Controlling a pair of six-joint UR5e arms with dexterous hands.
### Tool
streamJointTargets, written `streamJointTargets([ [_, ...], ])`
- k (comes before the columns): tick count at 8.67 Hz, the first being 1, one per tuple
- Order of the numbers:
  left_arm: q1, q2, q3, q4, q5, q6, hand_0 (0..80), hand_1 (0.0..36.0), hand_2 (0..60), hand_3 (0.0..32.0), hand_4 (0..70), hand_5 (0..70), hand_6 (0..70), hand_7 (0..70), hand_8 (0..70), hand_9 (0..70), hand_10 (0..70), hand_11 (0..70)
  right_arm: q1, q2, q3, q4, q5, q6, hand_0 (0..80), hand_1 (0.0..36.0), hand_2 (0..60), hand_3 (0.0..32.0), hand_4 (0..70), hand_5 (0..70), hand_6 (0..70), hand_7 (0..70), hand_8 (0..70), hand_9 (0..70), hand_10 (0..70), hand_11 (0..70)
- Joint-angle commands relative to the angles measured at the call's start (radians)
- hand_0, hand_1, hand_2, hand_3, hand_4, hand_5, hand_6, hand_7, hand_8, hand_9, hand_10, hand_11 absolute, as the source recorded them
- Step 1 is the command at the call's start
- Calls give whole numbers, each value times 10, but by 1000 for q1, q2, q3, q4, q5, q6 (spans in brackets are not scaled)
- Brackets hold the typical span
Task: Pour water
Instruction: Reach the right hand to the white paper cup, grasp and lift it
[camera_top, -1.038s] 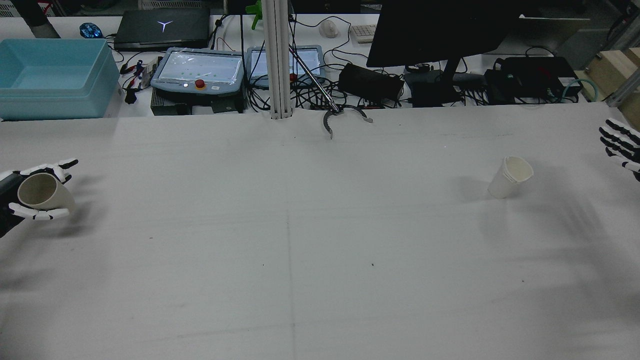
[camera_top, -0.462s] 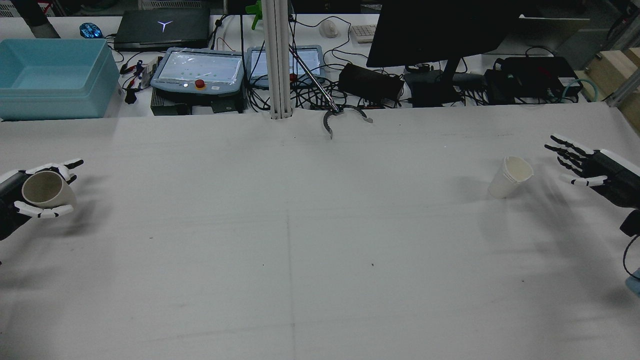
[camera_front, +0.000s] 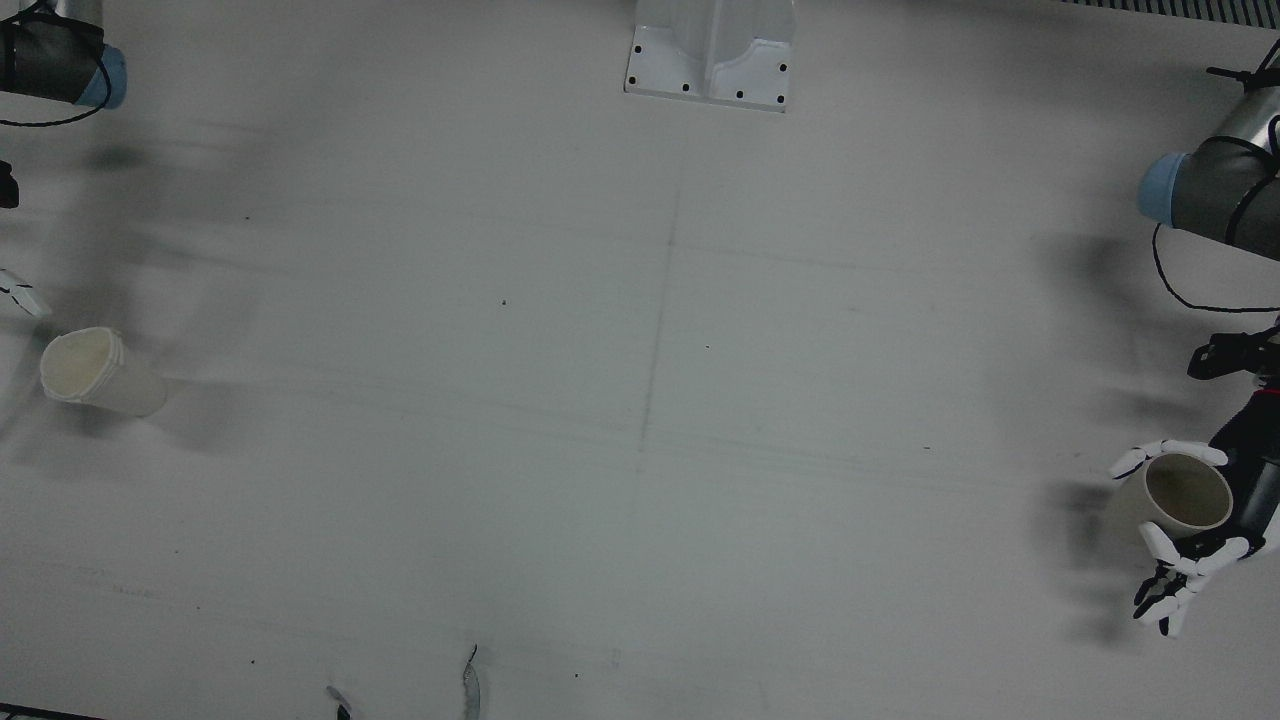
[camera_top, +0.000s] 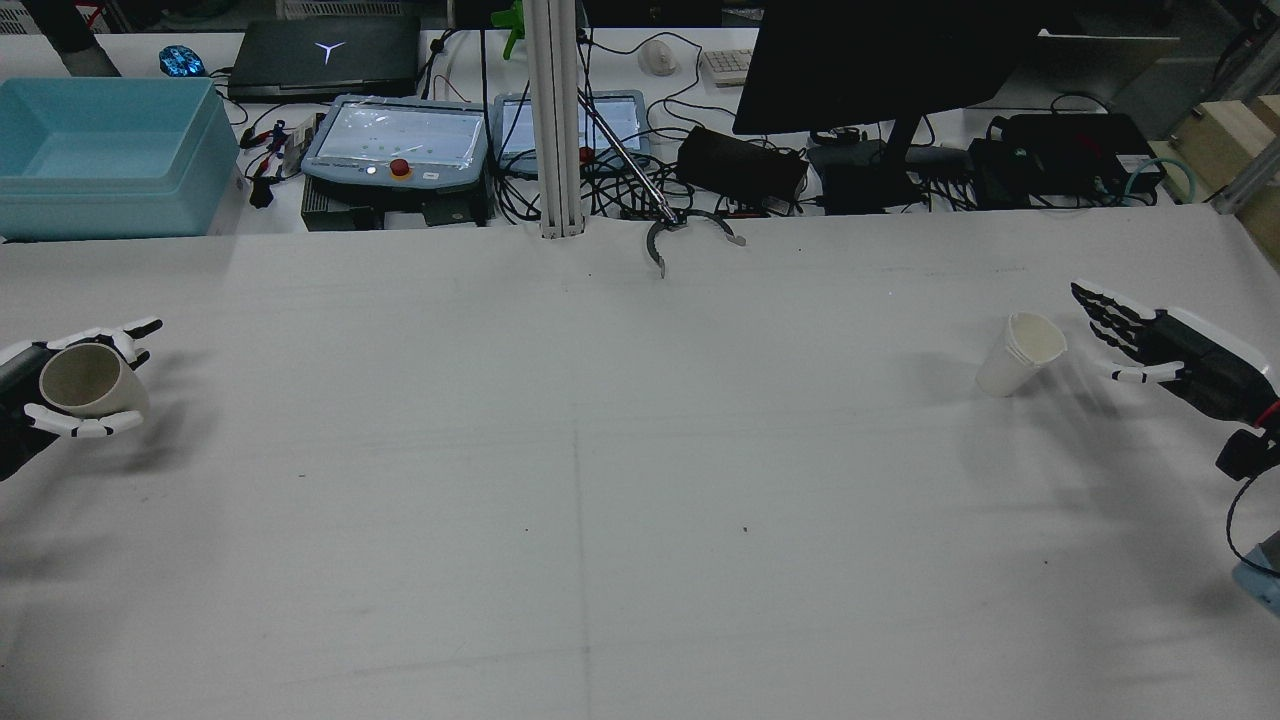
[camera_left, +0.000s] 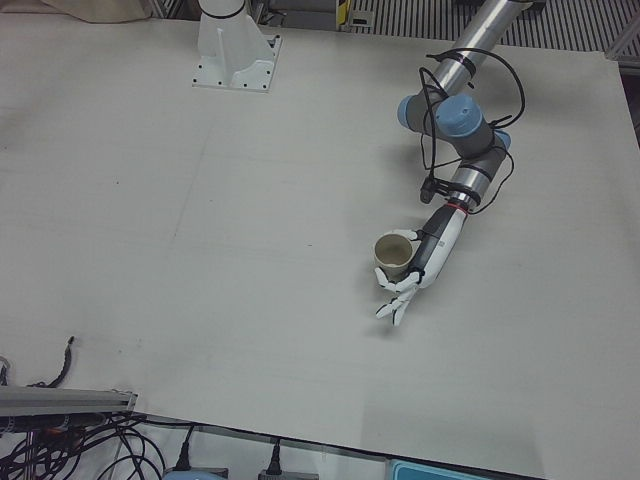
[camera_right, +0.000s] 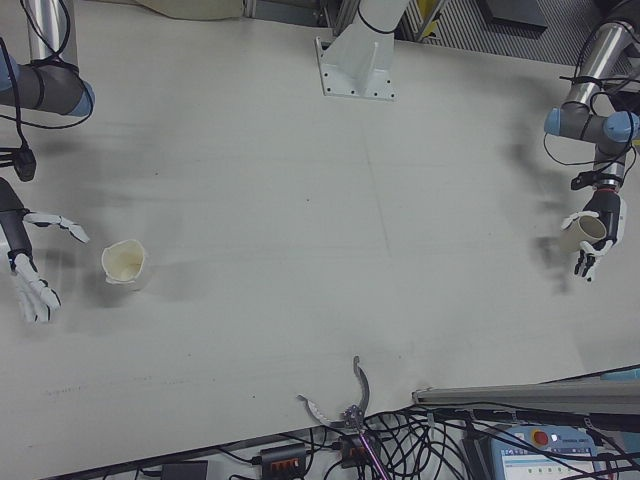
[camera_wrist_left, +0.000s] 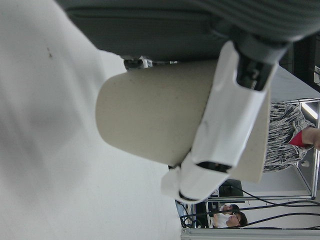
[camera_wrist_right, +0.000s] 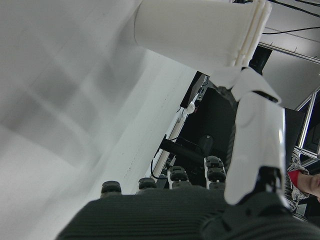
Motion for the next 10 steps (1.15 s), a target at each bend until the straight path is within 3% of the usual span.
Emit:
streamJointTargets([
  [1,0,3,4,-3,-11,-15,800,360,600,0,312,700,119,125,31,11,48,115,-84,3,84,-80,75,-37,553,309,353,0,0,77,128,92,15,4,0,0],
  [2,0,5,7,-3,-26,-29,800,360,600,0,307,700,117,122,32,10,49,116,-95,3,91,-81,75,-39,543,295,330,0,0,74,116,66,13,0,0,0],
  [5,-2,17,6,-11,-26,-35,800,360,600,0,302,700,117,121,33,10,49,116,-96,-2,91,-98,72,-34,548,289,296,0,0,74,126,90,15,4,0,0],
  [8,0,22,1,-16,-26,-35,800,360,600,0,299,700,115,120,32,10,48,114,-111,0,123,-107,72,-48,542,273,223,0,0,70,99,40,9,0,0,0],
  [10,-2,23,-1,-17,-26,-37,800,360,600,0,296,700,113,119,30,9,47,114,-115,3,163,-161,74,-66,554,297,298,0,0,76,121,89,14,3,0,0],
])
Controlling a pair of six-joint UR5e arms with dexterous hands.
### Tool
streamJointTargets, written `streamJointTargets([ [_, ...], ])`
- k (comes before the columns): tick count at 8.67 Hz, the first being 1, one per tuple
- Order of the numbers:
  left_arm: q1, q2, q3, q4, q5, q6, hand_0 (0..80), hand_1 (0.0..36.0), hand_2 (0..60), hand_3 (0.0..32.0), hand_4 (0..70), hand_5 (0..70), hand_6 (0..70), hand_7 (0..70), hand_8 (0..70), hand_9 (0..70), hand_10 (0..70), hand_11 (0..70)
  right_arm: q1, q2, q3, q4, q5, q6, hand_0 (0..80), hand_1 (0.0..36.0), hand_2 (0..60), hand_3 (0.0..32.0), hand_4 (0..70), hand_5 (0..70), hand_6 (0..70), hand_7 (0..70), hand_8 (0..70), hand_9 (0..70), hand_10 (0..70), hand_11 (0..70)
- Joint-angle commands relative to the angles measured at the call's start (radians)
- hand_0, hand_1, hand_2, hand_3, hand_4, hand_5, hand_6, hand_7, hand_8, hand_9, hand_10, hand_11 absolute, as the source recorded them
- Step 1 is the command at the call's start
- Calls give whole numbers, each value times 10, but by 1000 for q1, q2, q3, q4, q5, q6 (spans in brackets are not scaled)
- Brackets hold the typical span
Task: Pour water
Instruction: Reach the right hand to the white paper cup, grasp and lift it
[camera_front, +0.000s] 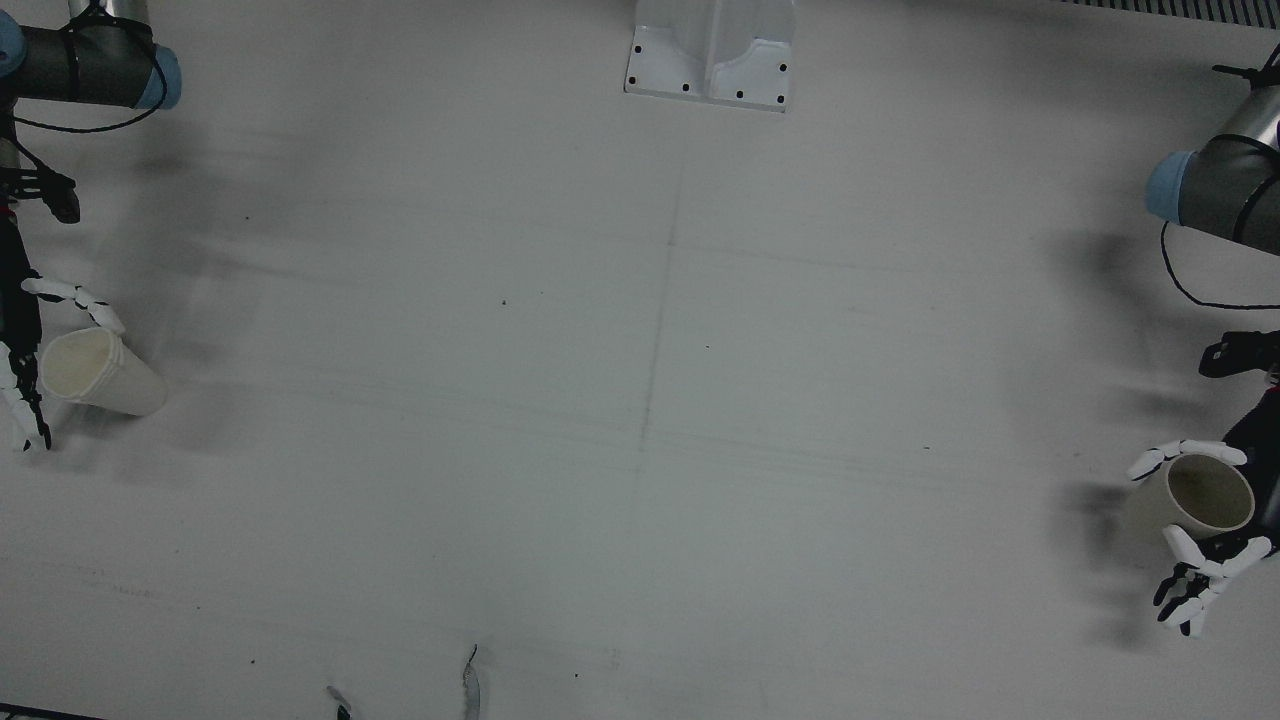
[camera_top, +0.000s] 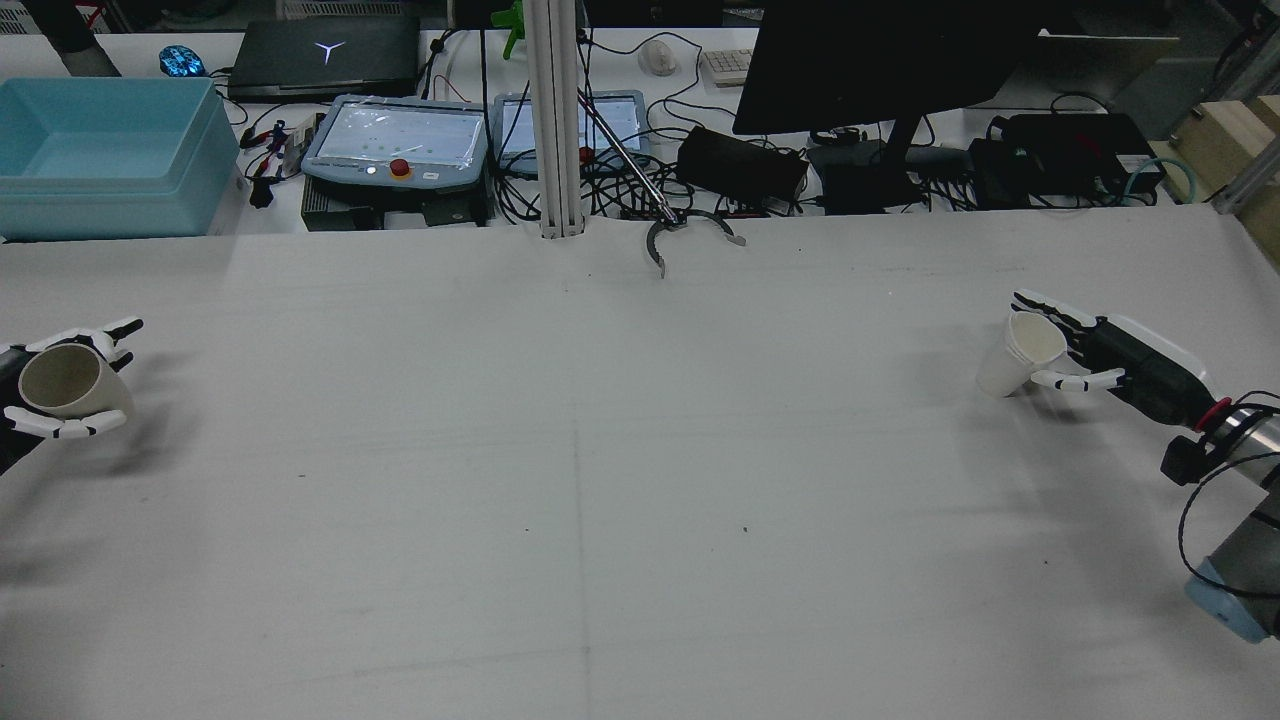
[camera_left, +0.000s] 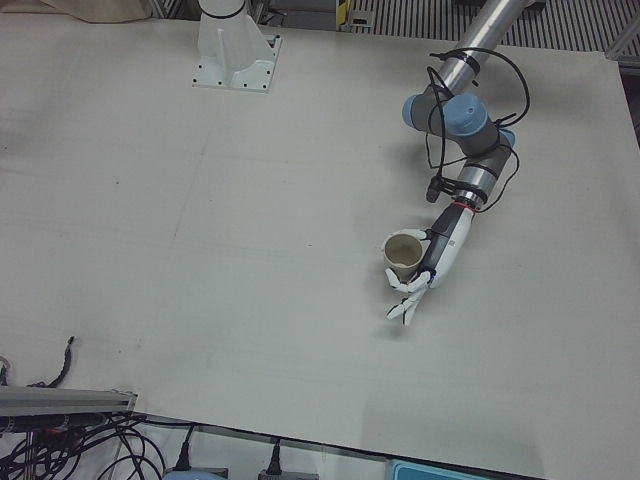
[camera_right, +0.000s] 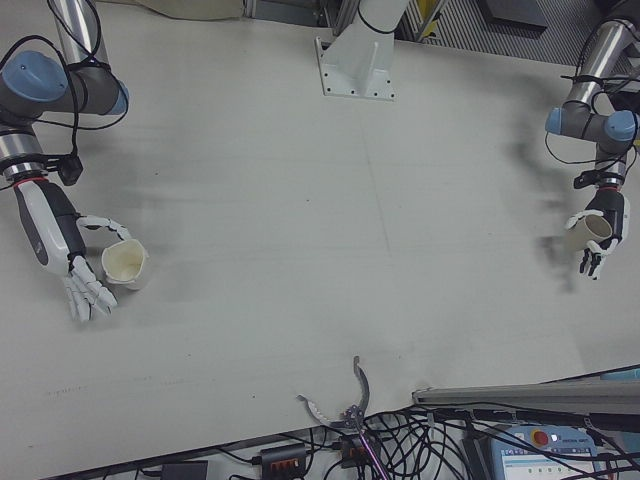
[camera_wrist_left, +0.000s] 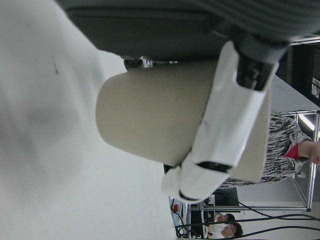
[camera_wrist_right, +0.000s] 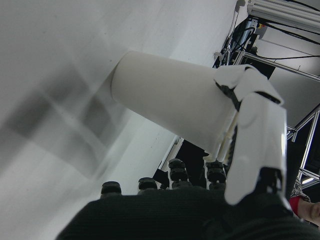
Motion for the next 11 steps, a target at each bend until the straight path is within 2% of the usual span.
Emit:
streamJointTargets([
  [1,1,1,-2,-1,0,-1,800,360,600,0,293,700,112,119,30,9,47,114,-12,3,54,-47,18,-23,553,302,326,0,0,77,127,107,15,7,0,0],
  [2,-1,1,-1,-4,0,-1,800,360,600,0,293,700,112,118,31,9,48,114,-38,3,63,-59,49,-23,554,310,354,0,0,82,142,146,18,15,0,0],
  [3,-1,3,4,-10,0,-1,800,360,600,0,292,700,114,118,32,9,49,116,-68,10,78,-97,72,-23,585,341,424,0,39,99,205,290,52,88,0,0],
  [4,1,26,5,-29,-2,-1,800,360,600,0,286,700,113,118,32,9,49,117,-100,11,123,-152,116,-23,635,360,528,0,113,130,300,448,181,273,0,0],
  [5,1,33,5,-38,-2,-1,800,360,600,0,281,700,113,118,34,9,49,117,-111,11,156,-188,141,-23,651,360,547,0,125,137,320,478,211,315,0,0],
  [6,1,34,2,-41,0,-1,800,360,600,0,284,700,116,121,35,10,50,118,-108,1,199,-200,167,-22,759,360,600,0,152,191,454,661,424,585,9,33],
  [7,1,32,-5,-40,0,-1,800,360,600,0,287,700,117,122,36,10,49,117,-105,-21,251,-211,186,-22,759,360,600,0,152,191,454,661,424,585,9,33],
  [8,2,32,-13,-38,0,-3,800,360,600,0,289,700,116,122,35,10,49,117,-105,-54,319,-249,213,-22,800,360,600,0,36,247,512,700,545,700,200,333],
  [9,4,31,-31,-21,0,-7,800,360,600,0,293,700,116,123,33,10,47,114,-98,-69,377,-292,219,-22,800,360,600,0,11,265,514,700,538,700,224,373],
  [10,7,21,-71,23,0,-3,800,360,600,0,302,700,119,126,33,11,47,114,-69,-69,428,-324,220,-23,800,360,600,0,8,268,509,666,526,700,219,368],
  [11,39,0,-123,81,0,0,800,360,600,0,306,700,120,130,33,12,47,114,-26,-63,497,-369,216,-28,800,360,600,0,6,260,487,618,502,674,184,318],
])
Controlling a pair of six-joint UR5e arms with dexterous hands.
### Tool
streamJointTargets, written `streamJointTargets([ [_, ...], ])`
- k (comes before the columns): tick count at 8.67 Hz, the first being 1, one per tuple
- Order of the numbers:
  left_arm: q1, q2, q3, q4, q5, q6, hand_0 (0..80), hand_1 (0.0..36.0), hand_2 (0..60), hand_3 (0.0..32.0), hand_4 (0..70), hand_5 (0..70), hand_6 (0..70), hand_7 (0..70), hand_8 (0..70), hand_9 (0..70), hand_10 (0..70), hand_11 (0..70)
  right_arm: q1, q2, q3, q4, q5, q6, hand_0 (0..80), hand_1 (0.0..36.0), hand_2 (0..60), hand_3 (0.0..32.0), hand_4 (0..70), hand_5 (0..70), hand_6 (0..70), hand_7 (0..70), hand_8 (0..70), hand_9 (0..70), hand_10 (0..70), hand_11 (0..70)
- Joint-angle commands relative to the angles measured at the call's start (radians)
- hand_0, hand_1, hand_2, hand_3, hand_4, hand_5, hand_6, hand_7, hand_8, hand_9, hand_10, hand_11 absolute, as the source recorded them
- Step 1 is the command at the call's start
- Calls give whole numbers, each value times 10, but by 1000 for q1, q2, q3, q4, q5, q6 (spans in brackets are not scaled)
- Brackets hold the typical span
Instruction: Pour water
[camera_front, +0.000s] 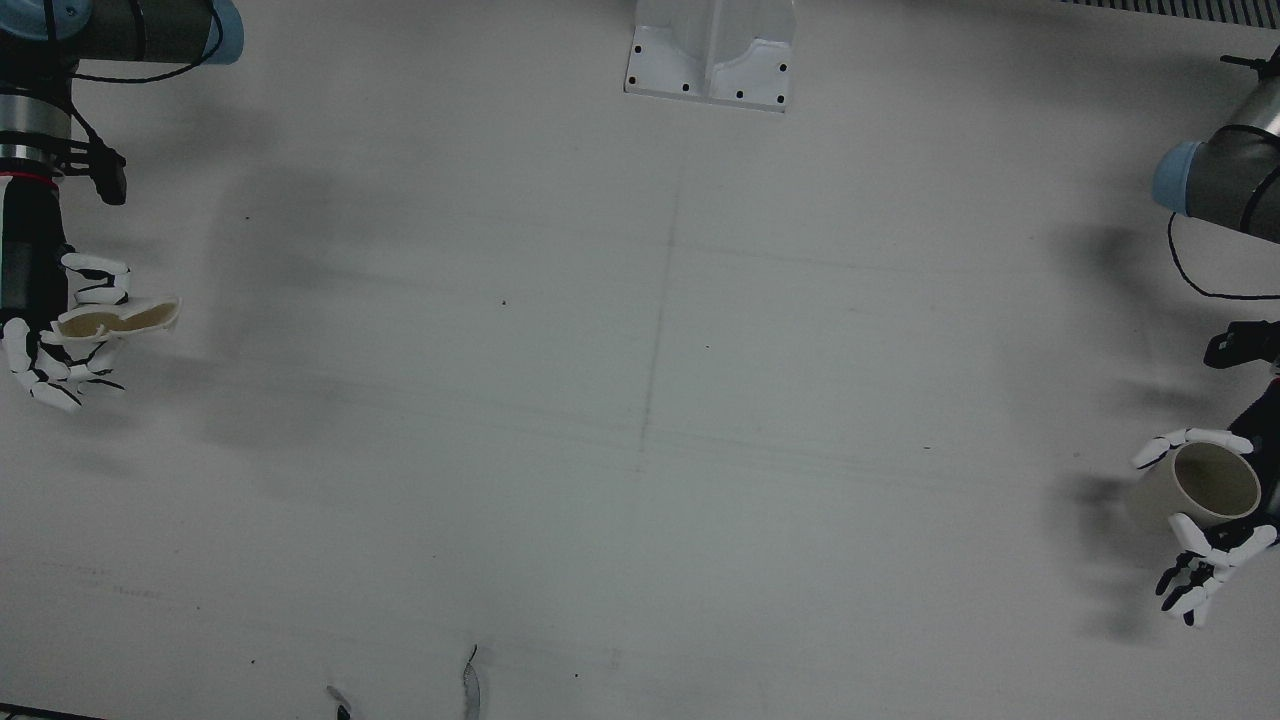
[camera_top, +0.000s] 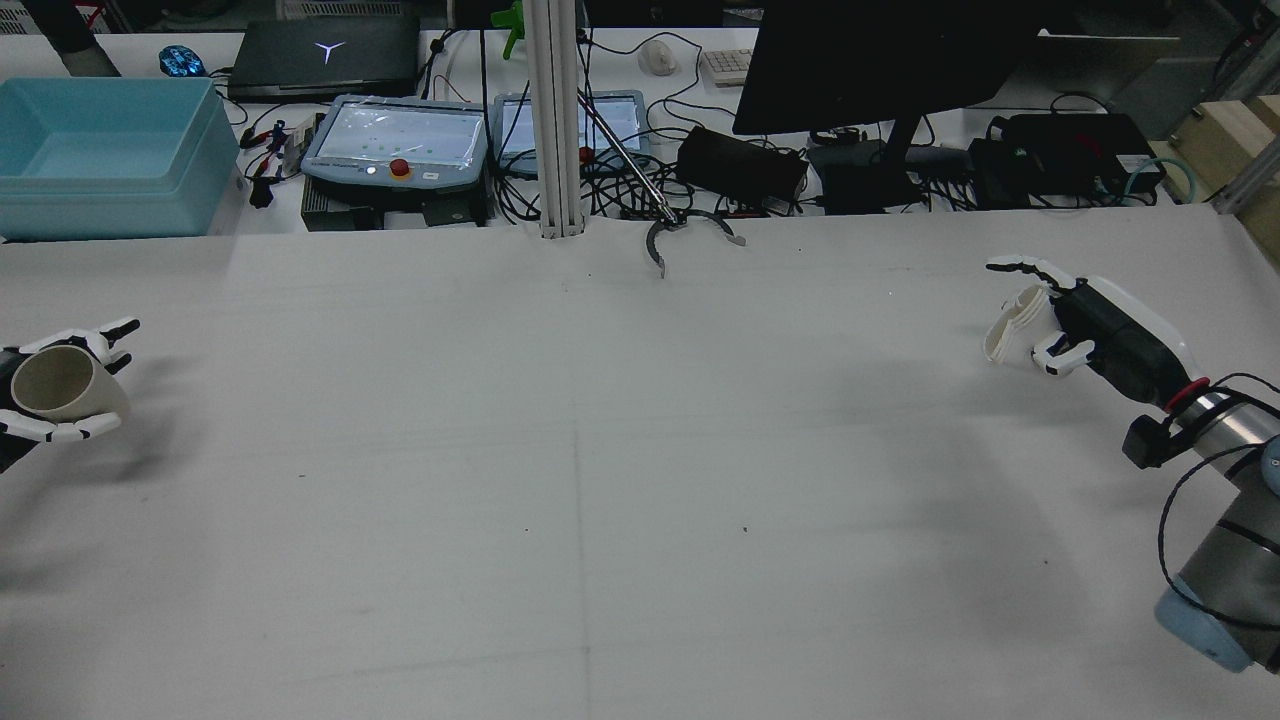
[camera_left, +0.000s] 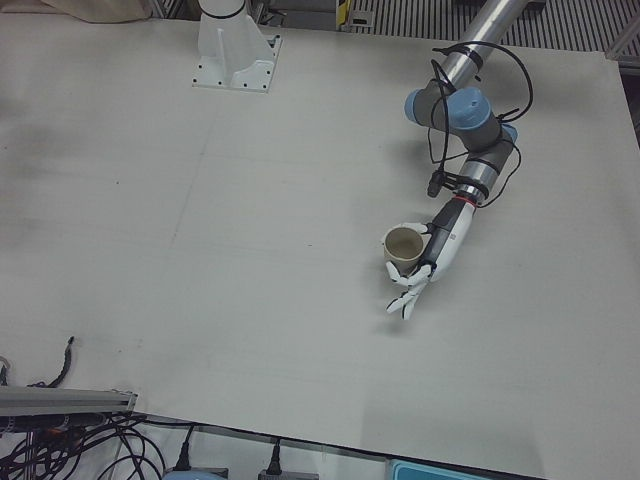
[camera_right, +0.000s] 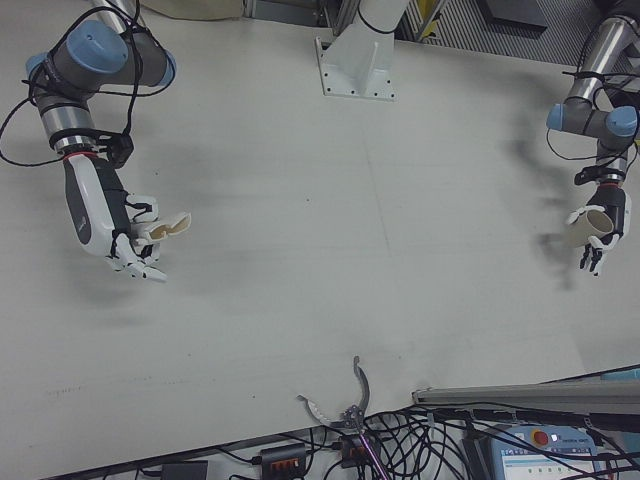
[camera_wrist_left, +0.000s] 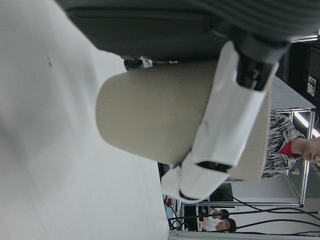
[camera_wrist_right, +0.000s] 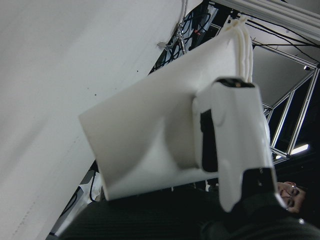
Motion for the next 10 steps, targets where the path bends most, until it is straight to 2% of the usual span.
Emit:
streamJointTargets([
  [1,68,-103,-124,184,2,10,800,360,600,0,312,700,123,131,33,12,48,115,111,1,228,-147,4,-7,800,360,600,0,46,258,497,618,494,659,155,275],
  [2,131,-214,-122,275,-11,10,800,360,600,0,314,700,125,128,30,11,47,114,136,17,334,-236,5,-16,800,360,600,0,87,259,511,630,492,656,148,263],
  [3,216,-330,-114,373,-52,9,800,360,600,0,315,700,126,125,31,11,47,113,192,119,391,-358,2,-25,800,360,600,0,183,262,555,694,492,656,140,251],
  [4,305,-436,-94,456,-72,9,800,360,600,0,312,700,125,123,31,10,48,114,214,221,430,-475,-2,-33,800,360,600,0,248,266,592,700,487,649,151,268],
  [5,365,-539,-51,513,-75,7,800,360,600,0,314,700,129,124,32,10,47,112,216,301,462,-552,-1,-79,800,360,600,0,312,268,628,700,482,644,132,240],
  [6,369,-669,10,582,-74,6,800,360,600,0,317,700,135,128,34,11,47,113,214,408,468,-606,-1,-176,800,360,600,0,356,265,641,700,466,626,121,224],
  [7,371,-763,50,626,-71,7,800,360,600,0,319,700,142,133,34,12,48,114,192,520,464,-648,2,-325,800,360,600,0,463,268,700,700,477,647,146,257],
  [8,371,-828,96,641,-69,6,800,360,600,0,315,700,146,135,33,13,45,109,114,580,449,-654,17,-460,800,360,600,0,544,266,700,700,482,649,129,232],
  [10,371,-908,121,673,-67,4,800,360,600,0,321,700,158,150,35,16,44,108,-127,610,425,-651,169,-708,800,360,600,0,655,265,700,700,487,644,121,219],
])
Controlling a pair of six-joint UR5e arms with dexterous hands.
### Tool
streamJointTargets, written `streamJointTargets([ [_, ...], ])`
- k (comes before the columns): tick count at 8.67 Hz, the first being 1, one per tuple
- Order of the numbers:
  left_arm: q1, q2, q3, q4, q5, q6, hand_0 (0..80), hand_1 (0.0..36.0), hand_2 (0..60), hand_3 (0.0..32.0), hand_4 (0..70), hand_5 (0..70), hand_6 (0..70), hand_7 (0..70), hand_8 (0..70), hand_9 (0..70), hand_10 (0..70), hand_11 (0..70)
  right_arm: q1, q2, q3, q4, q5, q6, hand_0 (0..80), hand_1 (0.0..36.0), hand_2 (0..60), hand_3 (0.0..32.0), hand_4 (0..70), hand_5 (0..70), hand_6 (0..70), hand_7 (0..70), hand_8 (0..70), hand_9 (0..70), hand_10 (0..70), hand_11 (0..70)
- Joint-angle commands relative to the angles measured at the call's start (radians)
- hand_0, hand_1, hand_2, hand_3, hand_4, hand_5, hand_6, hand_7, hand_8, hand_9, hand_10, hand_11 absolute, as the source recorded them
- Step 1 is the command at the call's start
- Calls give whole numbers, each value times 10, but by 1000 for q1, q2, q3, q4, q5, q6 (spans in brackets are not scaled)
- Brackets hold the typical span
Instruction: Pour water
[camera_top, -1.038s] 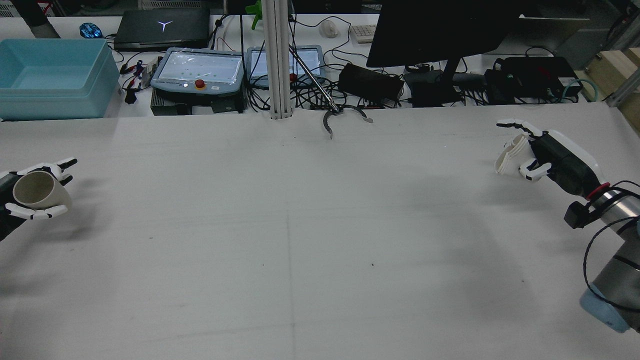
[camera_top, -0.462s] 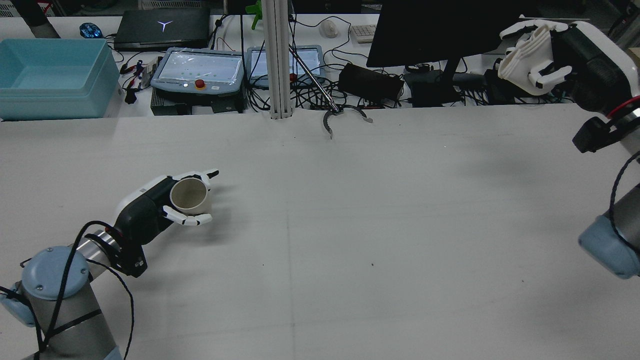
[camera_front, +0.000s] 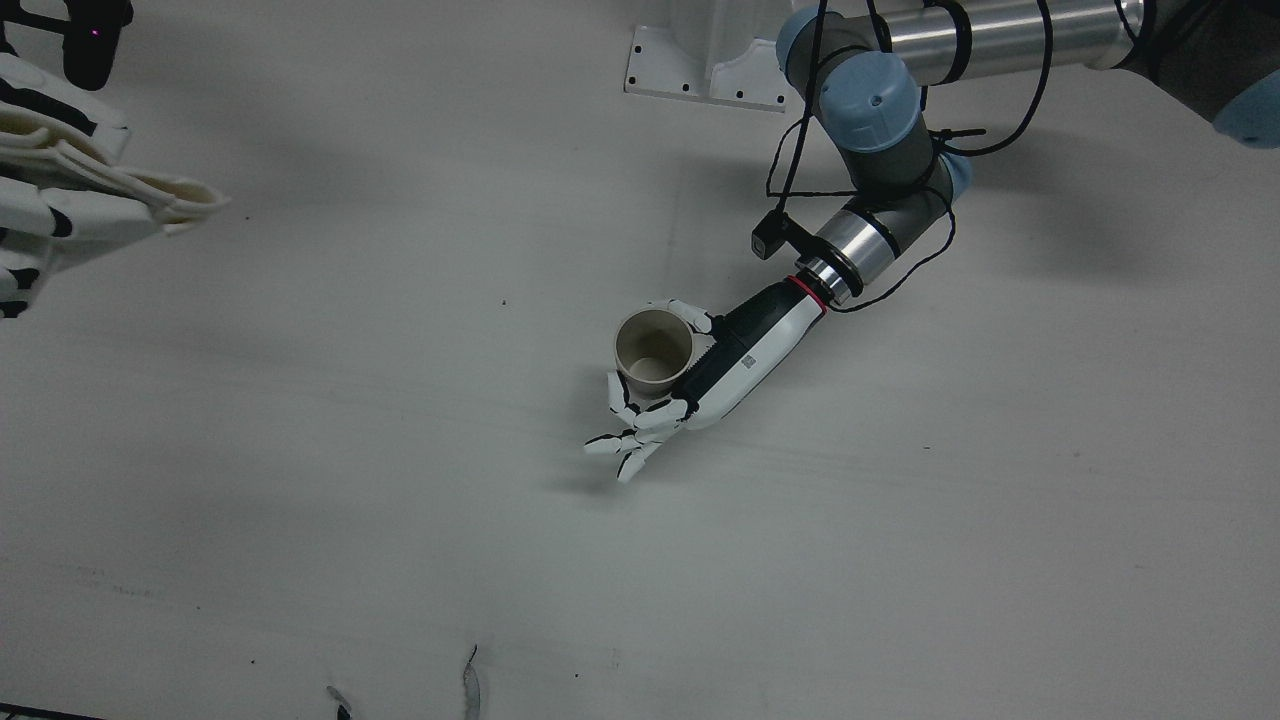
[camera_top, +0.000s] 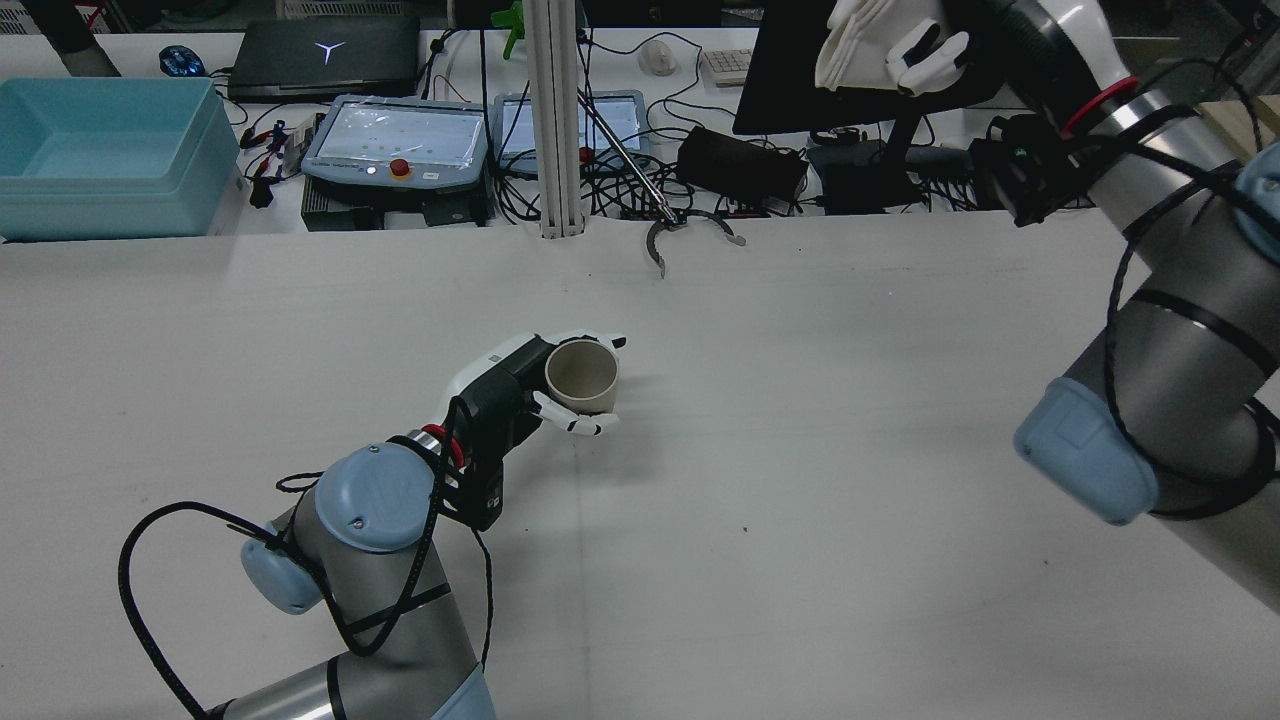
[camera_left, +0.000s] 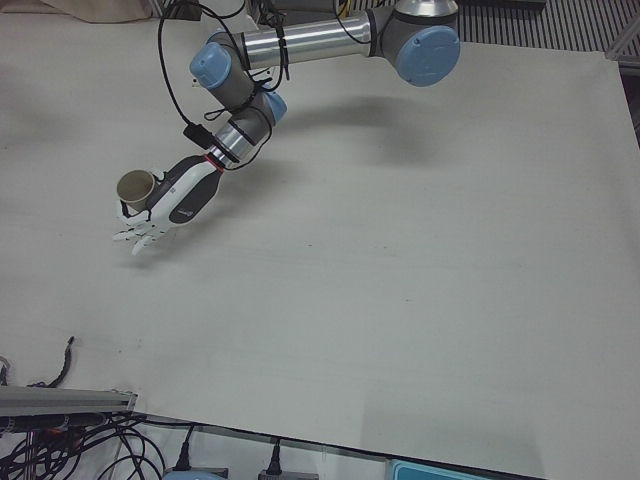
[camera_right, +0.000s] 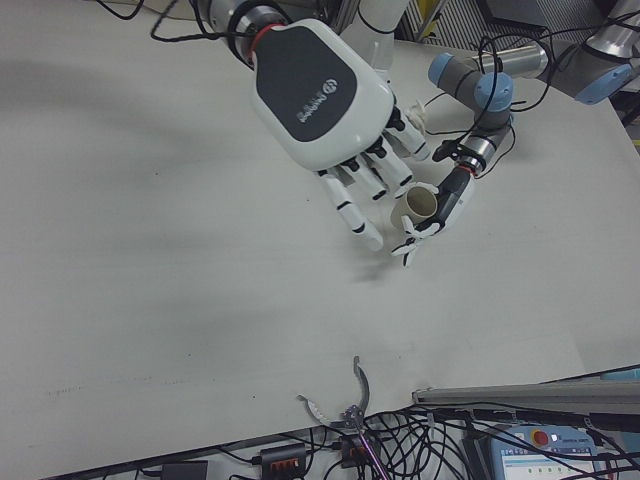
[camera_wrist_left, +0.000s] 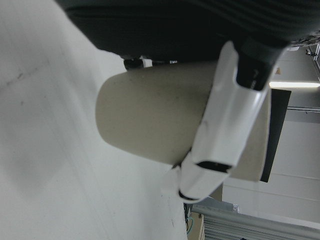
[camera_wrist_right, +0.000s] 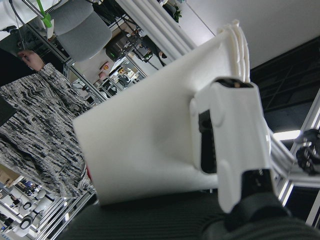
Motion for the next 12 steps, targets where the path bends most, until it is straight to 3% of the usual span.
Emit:
streamJointTargets([
  [1,1,-122,32,63,2,-3,800,360,600,0,323,700,161,154,35,16,45,109,-349,58,-25,-6,206,-393,800,360,600,0,609,258,700,700,456,614,108,201],
  [2,1,-154,38,80,2,-3,800,360,600,0,329,700,163,156,36,17,45,109,-437,62,-42,9,275,-494,800,360,600,0,553,253,679,700,428,587,106,200],
  [4,1,-179,46,88,2,-2,800,360,600,0,331,700,165,160,37,18,45,109,-490,67,-96,46,317,-526,800,360,600,0,451,251,618,700,411,557,104,198],
  [7,-2,-175,40,94,2,-7,800,360,600,0,331,700,167,163,38,18,46,111,-486,64,-88,66,322,-517,800,360,600,0,439,251,608,700,414,557,108,204],
  [9,-16,-156,34,85,5,-10,800,360,600,0,325,700,163,159,38,17,47,111,-414,52,37,66,323,-471,800,360,600,0,401,252,591,700,409,549,114,214],
  [10,-13,-99,29,63,6,-38,800,360,600,0,323,700,160,155,38,17,48,114,-345,9,88,66,323,-357,800,360,600,0,379,253,583,700,412,552,119,221],
  [12,-27,45,-29,3,6,-89,800,360,600,0,331,700,160,154,41,16,53,121,-196,-162,87,64,309,104,800,360,600,0,345,259,587,700,430,574,140,253],
])
